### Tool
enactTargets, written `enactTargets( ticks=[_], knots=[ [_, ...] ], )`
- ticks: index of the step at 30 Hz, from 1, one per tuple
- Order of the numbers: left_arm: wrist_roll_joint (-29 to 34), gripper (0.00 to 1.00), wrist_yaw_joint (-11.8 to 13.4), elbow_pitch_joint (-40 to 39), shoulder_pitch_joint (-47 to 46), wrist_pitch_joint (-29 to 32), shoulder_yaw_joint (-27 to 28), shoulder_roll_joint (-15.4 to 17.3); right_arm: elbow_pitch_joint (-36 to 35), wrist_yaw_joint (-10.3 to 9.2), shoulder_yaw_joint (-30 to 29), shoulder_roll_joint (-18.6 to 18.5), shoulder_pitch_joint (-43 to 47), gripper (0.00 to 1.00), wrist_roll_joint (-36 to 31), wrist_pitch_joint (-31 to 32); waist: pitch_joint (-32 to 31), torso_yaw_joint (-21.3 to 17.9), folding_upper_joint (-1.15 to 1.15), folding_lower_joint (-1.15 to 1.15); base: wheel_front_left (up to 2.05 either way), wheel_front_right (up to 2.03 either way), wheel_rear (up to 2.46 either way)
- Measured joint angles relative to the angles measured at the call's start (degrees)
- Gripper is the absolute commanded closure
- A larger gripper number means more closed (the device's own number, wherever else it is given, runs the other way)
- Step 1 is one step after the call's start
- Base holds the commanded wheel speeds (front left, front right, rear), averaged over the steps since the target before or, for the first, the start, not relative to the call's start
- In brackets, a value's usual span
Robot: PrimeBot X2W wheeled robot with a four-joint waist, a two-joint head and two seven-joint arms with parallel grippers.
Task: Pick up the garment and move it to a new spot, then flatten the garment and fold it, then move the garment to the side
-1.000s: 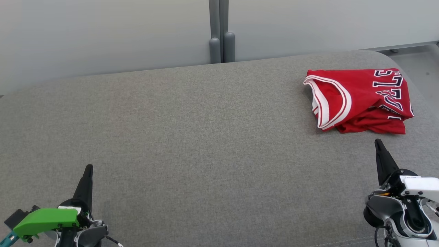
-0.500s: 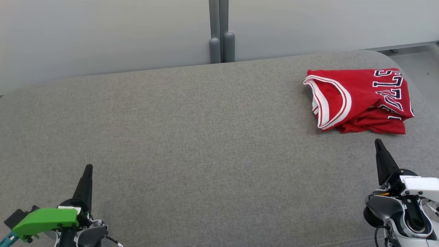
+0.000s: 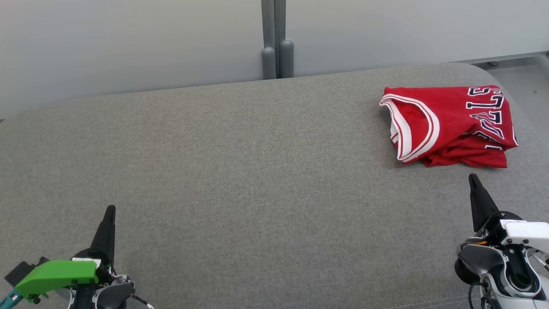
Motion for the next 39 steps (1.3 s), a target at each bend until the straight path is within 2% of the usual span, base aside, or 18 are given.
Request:
enactTargets(
  ticks=[39],
  knots=[
    [0.01,1.0,0.0,-0.1,0.0,0.24,0.15,-0.02,-0.03,0.0,-0.05,0.02,0.0,1.0,-0.01,0.09,0.01,0.0,0.0,0.0,0.0,0.0,0.0]
  ],
)
